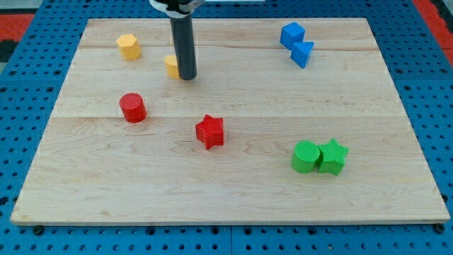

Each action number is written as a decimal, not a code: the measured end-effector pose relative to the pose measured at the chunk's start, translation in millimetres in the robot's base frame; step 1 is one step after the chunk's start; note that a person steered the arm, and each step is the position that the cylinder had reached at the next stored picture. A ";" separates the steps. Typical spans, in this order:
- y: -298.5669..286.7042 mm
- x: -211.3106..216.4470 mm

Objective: Slightly push the red circle towards the down

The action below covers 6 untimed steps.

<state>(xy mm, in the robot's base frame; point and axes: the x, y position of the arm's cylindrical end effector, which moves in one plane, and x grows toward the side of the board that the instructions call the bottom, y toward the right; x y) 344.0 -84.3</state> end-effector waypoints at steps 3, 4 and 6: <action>-56.6 7.6; -86.5 27.7; -75.3 71.5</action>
